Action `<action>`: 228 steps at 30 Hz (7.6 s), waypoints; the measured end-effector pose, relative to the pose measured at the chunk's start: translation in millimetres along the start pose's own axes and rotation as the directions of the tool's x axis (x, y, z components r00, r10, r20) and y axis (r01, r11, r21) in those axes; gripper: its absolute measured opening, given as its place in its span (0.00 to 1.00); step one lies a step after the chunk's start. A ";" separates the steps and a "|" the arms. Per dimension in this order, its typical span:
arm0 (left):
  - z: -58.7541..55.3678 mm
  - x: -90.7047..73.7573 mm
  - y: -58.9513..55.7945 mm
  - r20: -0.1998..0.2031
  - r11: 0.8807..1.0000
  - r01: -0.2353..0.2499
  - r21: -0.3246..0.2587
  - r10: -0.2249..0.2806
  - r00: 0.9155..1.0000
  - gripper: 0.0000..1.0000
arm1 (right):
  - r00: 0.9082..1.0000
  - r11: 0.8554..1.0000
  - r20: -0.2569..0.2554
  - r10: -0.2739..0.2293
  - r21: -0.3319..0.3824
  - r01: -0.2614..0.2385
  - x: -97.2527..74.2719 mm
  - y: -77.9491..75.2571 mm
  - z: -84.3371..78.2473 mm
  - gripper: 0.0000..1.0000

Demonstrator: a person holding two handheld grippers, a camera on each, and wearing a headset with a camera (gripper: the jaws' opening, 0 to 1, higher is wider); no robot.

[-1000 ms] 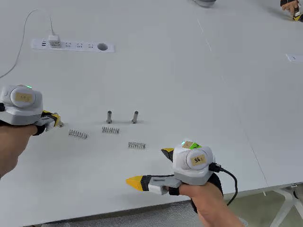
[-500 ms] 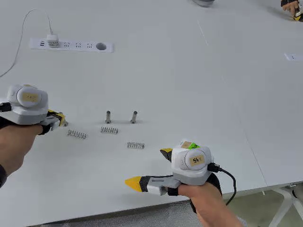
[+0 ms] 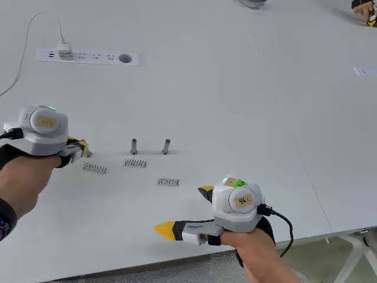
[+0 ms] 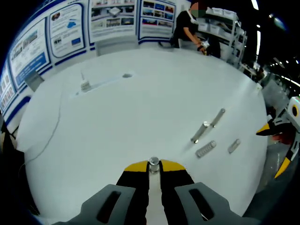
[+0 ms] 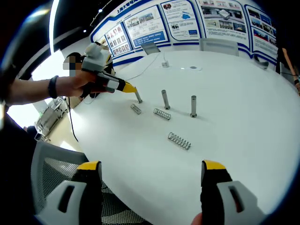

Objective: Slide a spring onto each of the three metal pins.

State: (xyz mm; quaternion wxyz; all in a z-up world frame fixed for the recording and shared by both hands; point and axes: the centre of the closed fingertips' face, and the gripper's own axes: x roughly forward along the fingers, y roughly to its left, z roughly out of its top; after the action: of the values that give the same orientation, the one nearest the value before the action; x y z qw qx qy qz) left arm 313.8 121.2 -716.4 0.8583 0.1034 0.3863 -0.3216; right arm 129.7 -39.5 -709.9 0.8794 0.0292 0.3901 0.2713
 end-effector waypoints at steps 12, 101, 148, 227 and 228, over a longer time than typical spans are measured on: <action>9.1 4.3 -9.1 0.010 1.000 0.018 0.016 -0.019 1.000 0.07 | 1.000 1.000 -0.003 -0.005 0.004 0.005 -1.2 -2.6 -3.0 0.89; -40.5 -12.1 -19.0 -0.066 0.998 0.042 0.054 -0.038 0.997 0.29 | 1.000 1.000 -0.008 0.016 0.015 -0.016 4.3 2.9 -7.4 0.88; -64.1 -68.5 -30.7 0.034 0.995 0.098 0.025 -0.099 0.994 0.71 | 0.999 1.000 0.038 0.020 0.010 -0.020 8.1 -11.5 12.5 0.88; -49.5 -14.5 -69.5 -0.119 0.876 0.353 0.330 -0.332 0.936 0.75 | 1.000 0.999 0.023 0.016 0.040 -0.016 6.3 -11.5 6.0 0.88; -50.0 -12.9 -69.7 -0.124 0.873 0.357 0.333 -0.335 0.934 0.75 | 1.000 0.999 0.023 0.014 0.041 -0.015 6.1 -12.0 5.9 0.88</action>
State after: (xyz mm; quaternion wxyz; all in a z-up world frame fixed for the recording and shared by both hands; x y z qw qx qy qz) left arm 233.5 94.8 -736.0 0.7422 0.1935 0.3618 -0.5299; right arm 142.6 -45.7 -713.0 0.8810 0.0536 0.3853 0.2694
